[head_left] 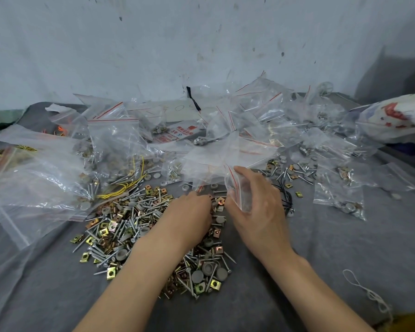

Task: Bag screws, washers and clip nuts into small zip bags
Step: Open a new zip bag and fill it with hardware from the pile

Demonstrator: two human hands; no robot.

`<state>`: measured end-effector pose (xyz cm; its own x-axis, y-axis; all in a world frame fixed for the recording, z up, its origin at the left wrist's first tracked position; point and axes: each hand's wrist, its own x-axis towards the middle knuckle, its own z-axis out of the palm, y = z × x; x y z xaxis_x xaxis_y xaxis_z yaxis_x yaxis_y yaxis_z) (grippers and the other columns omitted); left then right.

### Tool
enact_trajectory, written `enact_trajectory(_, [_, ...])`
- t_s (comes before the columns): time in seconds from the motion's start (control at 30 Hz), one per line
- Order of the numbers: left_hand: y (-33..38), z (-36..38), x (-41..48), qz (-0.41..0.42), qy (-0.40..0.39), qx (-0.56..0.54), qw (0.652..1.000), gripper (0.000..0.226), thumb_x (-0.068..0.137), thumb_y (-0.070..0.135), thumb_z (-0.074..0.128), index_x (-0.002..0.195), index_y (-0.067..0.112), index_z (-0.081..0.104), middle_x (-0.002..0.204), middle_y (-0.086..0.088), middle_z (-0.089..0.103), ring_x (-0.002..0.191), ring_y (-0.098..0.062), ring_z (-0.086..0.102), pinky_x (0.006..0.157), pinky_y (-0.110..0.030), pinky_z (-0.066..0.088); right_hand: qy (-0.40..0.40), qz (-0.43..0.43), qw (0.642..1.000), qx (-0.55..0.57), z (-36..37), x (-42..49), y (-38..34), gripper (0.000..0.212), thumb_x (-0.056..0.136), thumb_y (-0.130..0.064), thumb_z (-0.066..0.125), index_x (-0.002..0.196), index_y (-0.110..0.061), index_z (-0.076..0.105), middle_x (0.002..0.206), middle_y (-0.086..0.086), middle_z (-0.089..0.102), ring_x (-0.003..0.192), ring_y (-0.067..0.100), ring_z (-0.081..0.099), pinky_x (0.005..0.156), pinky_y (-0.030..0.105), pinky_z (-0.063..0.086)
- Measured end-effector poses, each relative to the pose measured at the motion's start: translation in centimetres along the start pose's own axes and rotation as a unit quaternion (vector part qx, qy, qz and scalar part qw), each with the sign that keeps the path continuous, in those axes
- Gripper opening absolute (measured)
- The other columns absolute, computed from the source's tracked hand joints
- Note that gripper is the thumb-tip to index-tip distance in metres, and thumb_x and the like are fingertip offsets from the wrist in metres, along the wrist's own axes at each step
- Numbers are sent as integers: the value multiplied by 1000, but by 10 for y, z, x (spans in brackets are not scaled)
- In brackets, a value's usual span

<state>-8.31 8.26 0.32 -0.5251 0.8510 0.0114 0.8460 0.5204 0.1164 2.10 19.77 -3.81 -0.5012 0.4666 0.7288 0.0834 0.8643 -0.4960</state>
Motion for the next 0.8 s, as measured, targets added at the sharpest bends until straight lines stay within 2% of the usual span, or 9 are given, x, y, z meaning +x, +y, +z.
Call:
enact_trajectory(0.23, [2, 5, 2, 27, 64, 82, 994, 18, 96, 14, 53, 112, 20, 58, 118, -1, 63, 113, -24, 56, 87, -35, 35, -4, 3, 1000, 1, -1, 1, -2, 51, 89, -47, 53, 136, -26, 50, 110, -11, 58, 102, 1, 49, 98, 23, 32])
enact_trajectory(0.33, [1, 5, 0, 33, 71, 79, 994, 14, 96, 17, 52, 108, 21, 57, 115, 1, 63, 113, -23, 54, 89, -35, 33, 1, 2, 1000, 4, -1, 1, -2, 55, 87, -48, 56, 136, -25, 50, 110, -13, 57, 102, -4, 46, 100, 24, 34])
enact_trajectory(0.4, [-2, 2, -1, 22, 66, 7, 998, 13, 96, 23, 53, 107, 24, 60, 111, 2, 66, 111, -21, 56, 93, -36, 36, 4, 3, 1000, 5, -1, 1, -1, 56, 86, -49, 57, 137, -25, 50, 108, -18, 51, 101, -7, 43, 99, 23, 33])
enact_trajectory(0.47, [-7, -4, -2, -9, 69, -108, 992, 12, 97, 25, 55, 105, 24, 64, 100, 2, 69, 97, -19, 61, 89, -36, 45, 9, 4, 1000, 4, -1, 0, -1, 57, 86, -49, 56, 137, -26, 49, 106, -23, 45, 99, -8, 41, 98, 21, 32])
enact_trajectory(0.53, [-14, -10, -3, -47, 85, -215, 972, 10, 98, 23, 56, 101, 23, 66, 87, 4, 68, 76, -10, 62, 69, -27, 49, 10, 6, 1000, 4, -1, 0, -1, 56, 86, -48, 56, 137, -27, 48, 104, -25, 43, 99, -8, 41, 98, 22, 32])
enact_trajectory(0.6, [-20, -12, -5, -62, 99, -285, 951, 9, 98, 21, 58, 98, 22, 66, 77, 5, 66, 56, 2, 54, 51, -14, 39, 8, 6, 1000, 6, -1, 0, -2, 56, 86, -46, 57, 138, -26, 48, 104, -25, 42, 99, -7, 42, 98, 21, 31])
enact_trajectory(0.63, [-23, -13, -7, -61, 97, -305, 945, 8, 98, 21, 59, 96, 21, 67, 74, 6, 65, 52, 3, 52, 48, -12, 37, 7, 5, 1000, 7, -1, 0, -2, 56, 86, -46, 57, 137, -26, 49, 105, -25, 43, 99, -6, 43, 98, 20, 31])
enact_trajectory(0.73, [-28, -14, -14, -37, 59, -303, 950, 9, 96, 23, 62, 97, 22, 70, 71, 11, 62, 54, 6, 51, 51, -12, 36, 2, -1, 1000, 6, -2, 0, -2, 57, 86, -47, 57, 138, -24, 49, 106, -22, 46, 101, -7, 43, 99, 20, 30])
enact_trajectory(0.8, [-27, -13, -17, -31, 43, -274, 960, 11, 96, 25, 63, 102, 24, 72, 82, 11, 67, 67, 6, 56, 57, -12, 38, 1, -2, 1000, 6, -2, 0, -1, 57, 87, -48, 56, 138, -24, 49, 106, -22, 45, 101, -7, 43, 100, 23, 32])
